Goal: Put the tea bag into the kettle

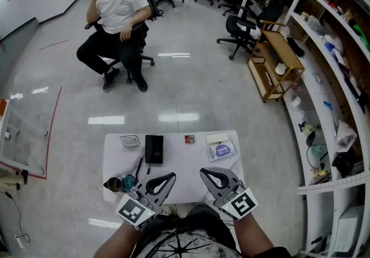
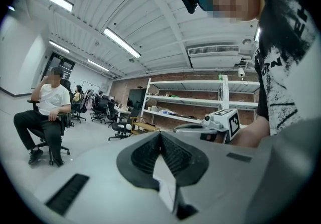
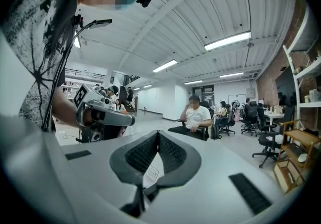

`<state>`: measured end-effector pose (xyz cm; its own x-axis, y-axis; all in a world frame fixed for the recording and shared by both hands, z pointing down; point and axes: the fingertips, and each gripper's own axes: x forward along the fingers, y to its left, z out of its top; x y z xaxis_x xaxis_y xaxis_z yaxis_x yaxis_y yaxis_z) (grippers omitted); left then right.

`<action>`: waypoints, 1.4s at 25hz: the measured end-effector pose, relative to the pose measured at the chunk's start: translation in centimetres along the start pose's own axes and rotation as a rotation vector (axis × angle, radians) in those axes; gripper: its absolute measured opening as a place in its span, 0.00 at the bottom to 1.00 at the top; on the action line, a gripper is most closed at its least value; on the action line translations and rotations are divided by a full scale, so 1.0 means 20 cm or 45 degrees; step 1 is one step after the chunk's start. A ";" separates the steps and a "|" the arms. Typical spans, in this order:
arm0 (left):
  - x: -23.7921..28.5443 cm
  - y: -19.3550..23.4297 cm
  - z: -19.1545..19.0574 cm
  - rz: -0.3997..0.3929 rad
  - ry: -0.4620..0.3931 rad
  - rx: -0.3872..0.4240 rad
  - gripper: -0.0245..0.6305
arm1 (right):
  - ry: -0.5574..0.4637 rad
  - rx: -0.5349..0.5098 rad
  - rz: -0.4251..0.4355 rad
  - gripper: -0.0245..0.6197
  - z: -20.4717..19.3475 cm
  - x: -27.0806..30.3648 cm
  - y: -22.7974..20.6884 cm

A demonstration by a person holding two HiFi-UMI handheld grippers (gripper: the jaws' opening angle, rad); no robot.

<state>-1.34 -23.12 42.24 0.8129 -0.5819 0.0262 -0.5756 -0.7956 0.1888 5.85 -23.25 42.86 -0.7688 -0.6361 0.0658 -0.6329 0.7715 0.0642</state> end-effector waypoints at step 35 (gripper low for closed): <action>0.51 0.34 -0.38 0.528 0.201 -0.090 0.05 | 0.843 -0.217 0.381 0.29 -1.64 0.46 -0.78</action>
<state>3.72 -33.16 51.24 0.5217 -0.8118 0.2624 -0.8525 -0.4841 0.1971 11.72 -41.31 75.14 -0.6561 -0.3122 0.6871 -0.3407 0.9349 0.0995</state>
